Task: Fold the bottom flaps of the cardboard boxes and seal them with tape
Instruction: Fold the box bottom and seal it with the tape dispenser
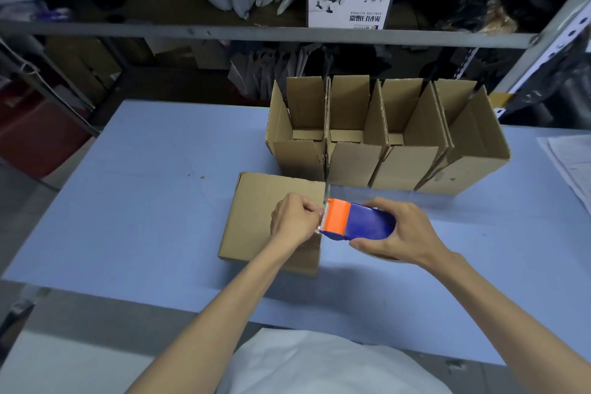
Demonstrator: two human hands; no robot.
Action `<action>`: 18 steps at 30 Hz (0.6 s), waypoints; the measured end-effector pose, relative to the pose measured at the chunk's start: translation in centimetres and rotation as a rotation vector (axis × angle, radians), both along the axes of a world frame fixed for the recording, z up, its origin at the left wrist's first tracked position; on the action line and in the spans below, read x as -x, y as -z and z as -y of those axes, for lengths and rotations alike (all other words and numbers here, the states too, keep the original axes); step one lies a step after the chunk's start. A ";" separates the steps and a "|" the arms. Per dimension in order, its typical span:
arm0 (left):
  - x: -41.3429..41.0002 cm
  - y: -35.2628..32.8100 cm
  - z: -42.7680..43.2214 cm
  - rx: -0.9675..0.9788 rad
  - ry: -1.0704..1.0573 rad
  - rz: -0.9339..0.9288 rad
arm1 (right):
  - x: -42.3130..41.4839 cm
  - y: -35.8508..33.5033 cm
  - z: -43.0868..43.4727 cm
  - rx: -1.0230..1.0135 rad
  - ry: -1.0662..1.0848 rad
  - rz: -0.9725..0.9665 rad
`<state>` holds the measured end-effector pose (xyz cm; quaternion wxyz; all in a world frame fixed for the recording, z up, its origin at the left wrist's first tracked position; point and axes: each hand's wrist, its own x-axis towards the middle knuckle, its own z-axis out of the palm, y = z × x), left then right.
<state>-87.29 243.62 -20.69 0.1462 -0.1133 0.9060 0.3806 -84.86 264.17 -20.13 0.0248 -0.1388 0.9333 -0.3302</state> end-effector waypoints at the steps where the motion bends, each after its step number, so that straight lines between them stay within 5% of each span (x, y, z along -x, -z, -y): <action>1: 0.1 0.3 0.0 0.013 -0.005 -0.004 | 0.1 0.1 -0.1 -0.008 -0.006 0.011; 9: 1.1 1.1 2.9 0.087 -0.161 -0.004 | 0.0 -0.1 -2.2 -0.069 0.035 0.082; 18: 1.3 2.4 4.0 0.054 -0.087 -0.058 | 0.9 0.9 -4.9 -0.206 0.084 0.118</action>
